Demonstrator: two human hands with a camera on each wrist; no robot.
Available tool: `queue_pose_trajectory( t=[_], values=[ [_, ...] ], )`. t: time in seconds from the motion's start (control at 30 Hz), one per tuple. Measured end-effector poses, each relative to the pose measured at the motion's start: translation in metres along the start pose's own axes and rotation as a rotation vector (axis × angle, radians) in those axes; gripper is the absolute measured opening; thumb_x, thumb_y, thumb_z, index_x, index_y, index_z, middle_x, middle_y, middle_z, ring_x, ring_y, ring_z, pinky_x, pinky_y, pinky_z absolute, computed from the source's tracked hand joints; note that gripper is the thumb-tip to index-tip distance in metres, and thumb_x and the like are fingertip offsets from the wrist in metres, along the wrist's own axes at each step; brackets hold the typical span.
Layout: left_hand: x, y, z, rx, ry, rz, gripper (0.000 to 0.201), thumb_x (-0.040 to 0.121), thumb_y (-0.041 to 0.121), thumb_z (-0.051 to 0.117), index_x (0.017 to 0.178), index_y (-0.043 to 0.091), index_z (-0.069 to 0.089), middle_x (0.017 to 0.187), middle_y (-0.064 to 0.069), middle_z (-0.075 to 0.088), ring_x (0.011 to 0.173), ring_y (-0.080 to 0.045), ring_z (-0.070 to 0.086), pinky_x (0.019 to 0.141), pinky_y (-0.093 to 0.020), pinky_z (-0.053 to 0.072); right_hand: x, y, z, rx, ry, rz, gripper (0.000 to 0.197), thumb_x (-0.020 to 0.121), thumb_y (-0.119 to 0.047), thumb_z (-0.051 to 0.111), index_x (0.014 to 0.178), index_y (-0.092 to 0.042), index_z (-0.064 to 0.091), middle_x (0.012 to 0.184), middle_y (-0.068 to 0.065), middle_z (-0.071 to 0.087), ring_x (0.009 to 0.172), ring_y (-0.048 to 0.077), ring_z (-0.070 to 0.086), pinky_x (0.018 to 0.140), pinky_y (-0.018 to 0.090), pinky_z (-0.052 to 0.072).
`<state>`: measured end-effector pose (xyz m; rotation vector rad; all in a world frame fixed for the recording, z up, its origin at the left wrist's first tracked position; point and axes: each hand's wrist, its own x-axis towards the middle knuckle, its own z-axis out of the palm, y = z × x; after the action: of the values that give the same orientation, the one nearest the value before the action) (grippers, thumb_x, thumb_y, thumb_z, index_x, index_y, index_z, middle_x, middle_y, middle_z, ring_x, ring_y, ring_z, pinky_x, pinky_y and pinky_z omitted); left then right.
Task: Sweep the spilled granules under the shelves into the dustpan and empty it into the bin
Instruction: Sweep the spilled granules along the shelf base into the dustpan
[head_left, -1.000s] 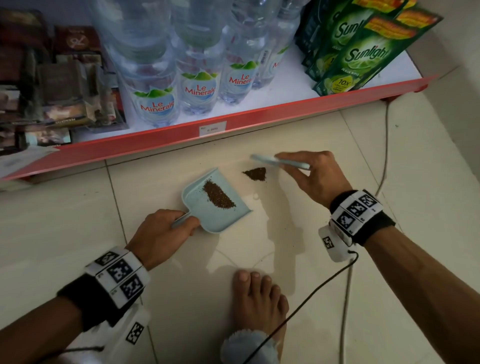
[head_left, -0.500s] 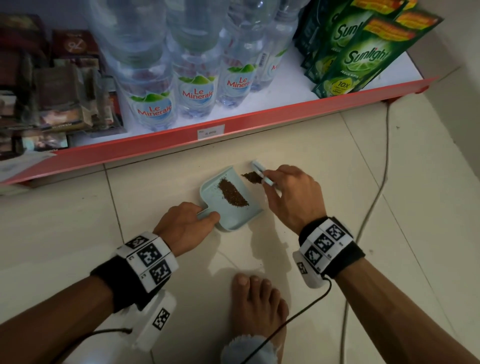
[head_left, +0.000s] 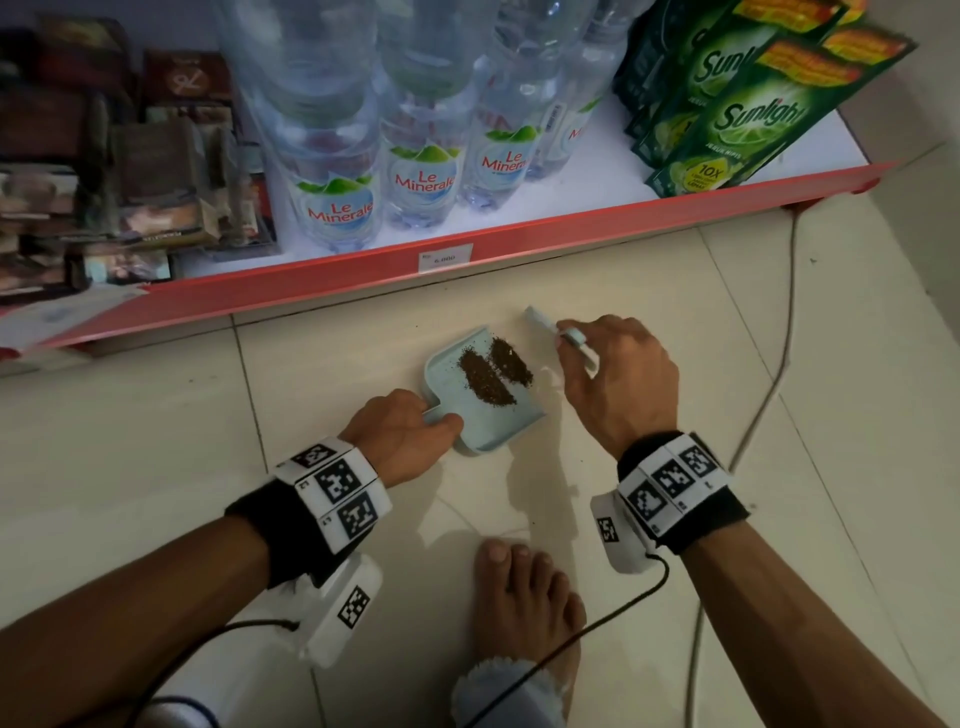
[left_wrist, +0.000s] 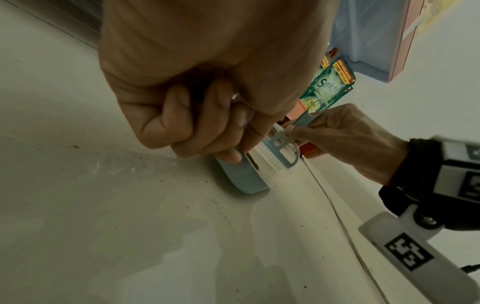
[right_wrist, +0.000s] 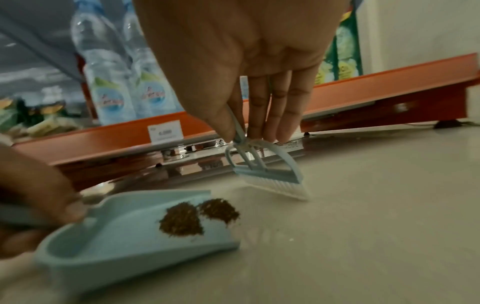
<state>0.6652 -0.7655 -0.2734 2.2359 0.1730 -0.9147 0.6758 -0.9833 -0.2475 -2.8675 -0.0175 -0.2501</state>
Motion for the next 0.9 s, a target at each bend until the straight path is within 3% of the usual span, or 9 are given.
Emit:
queue_pose_trajectory(
  t=[0.07,0.17,0.23,0.37,0.5,0.6,0.67,0.73,0.9],
  values=[
    [-0.001,0.000,0.000,0.001,-0.001,-0.005,0.036,0.085,0.047,0.056,0.085,0.014,0.070,0.077,-0.004,0.068,0.078,-0.024,0.066,0.072,-0.032,0.052,-0.007,-0.006,0.004,-0.001,-0.095,-0.062,0.022,0.097,-0.031,0.054,0.099,-0.021,0.074,0.071,-0.005,0.057,0.061,0.017,0.054,0.047,0.019,0.029],
    [-0.001,0.000,0.000,0.002,-0.008,-0.009,0.038,0.086,0.048,0.056,0.088,0.012,0.070,0.083,-0.007,0.069,0.080,-0.025,0.066,0.078,-0.036,0.055,-0.016,-0.015,0.007,0.228,-0.131,-0.049,0.024,0.095,-0.033,0.056,0.102,-0.019,0.075,0.080,-0.002,0.070,0.063,0.016,0.064,0.050,0.032,0.053],
    [-0.002,0.000,0.000,0.004,-0.010,-0.010,0.039,0.086,0.047,0.055,0.089,0.011,0.070,0.086,-0.008,0.070,0.082,-0.027,0.066,0.080,-0.038,0.056,-0.015,-0.017,0.004,0.326,-0.030,0.017,0.029,0.094,-0.036,0.055,0.103,-0.018,0.075,0.087,-0.003,0.075,0.065,0.011,0.068,0.055,0.033,0.058],
    [-0.004,0.001,0.001,0.004,-0.012,-0.009,0.039,0.088,0.046,0.055,0.091,0.009,0.069,0.086,-0.009,0.070,0.082,-0.027,0.066,0.077,-0.036,0.054,-0.005,-0.009,-0.002,0.253,0.113,0.089,0.024,0.094,-0.032,0.058,0.101,-0.018,0.076,0.083,0.000,0.073,0.066,0.014,0.066,0.053,0.028,0.053],
    [-0.007,0.002,0.000,0.002,-0.019,-0.012,0.038,0.088,0.045,0.055,0.092,0.010,0.069,0.084,-0.007,0.068,0.083,-0.028,0.066,0.070,-0.031,0.049,-0.005,-0.007,0.001,0.067,-0.004,0.043,0.022,0.096,-0.031,0.057,0.097,-0.018,0.075,0.074,0.000,0.066,0.059,0.017,0.055,0.046,0.017,0.028],
    [-0.008,0.003,0.000,-0.002,-0.020,-0.007,0.038,0.089,0.044,0.055,0.092,0.009,0.069,0.083,-0.007,0.067,0.083,-0.028,0.066,0.072,-0.032,0.049,-0.015,-0.018,0.005,0.205,-0.139,0.027,0.028,0.094,-0.037,0.056,0.098,-0.017,0.075,0.083,-0.002,0.072,0.065,0.015,0.065,0.054,0.027,0.051],
    [-0.008,0.003,0.001,-0.005,-0.015,-0.005,0.037,0.089,0.044,0.055,0.085,0.008,0.066,0.080,-0.007,0.065,0.080,-0.028,0.065,0.069,-0.032,0.047,-0.020,-0.024,0.004,0.307,-0.108,0.059,0.029,0.093,-0.039,0.056,0.101,-0.019,0.076,0.087,-0.005,0.075,0.069,0.011,0.068,0.060,0.033,0.058],
    [-0.009,0.003,0.002,-0.006,-0.017,-0.003,0.036,0.089,0.043,0.055,0.080,0.009,0.063,0.078,-0.007,0.063,0.077,-0.028,0.063,0.067,-0.032,0.046,-0.019,-0.024,0.002,0.340,-0.034,0.095,0.029,0.094,-0.040,0.056,0.102,-0.021,0.076,0.087,-0.006,0.075,0.069,0.009,0.069,0.060,0.034,0.059],
    [-0.009,0.002,0.002,-0.011,-0.035,0.002,0.040,0.089,0.043,0.054,0.091,0.006,0.068,0.083,-0.009,0.066,0.087,-0.032,0.066,0.073,-0.034,0.050,-0.007,-0.012,-0.003,0.150,0.075,0.113,0.023,0.095,-0.035,0.058,0.103,-0.022,0.075,0.082,-0.001,0.072,0.064,0.018,0.064,0.054,0.029,0.052]
  ],
)
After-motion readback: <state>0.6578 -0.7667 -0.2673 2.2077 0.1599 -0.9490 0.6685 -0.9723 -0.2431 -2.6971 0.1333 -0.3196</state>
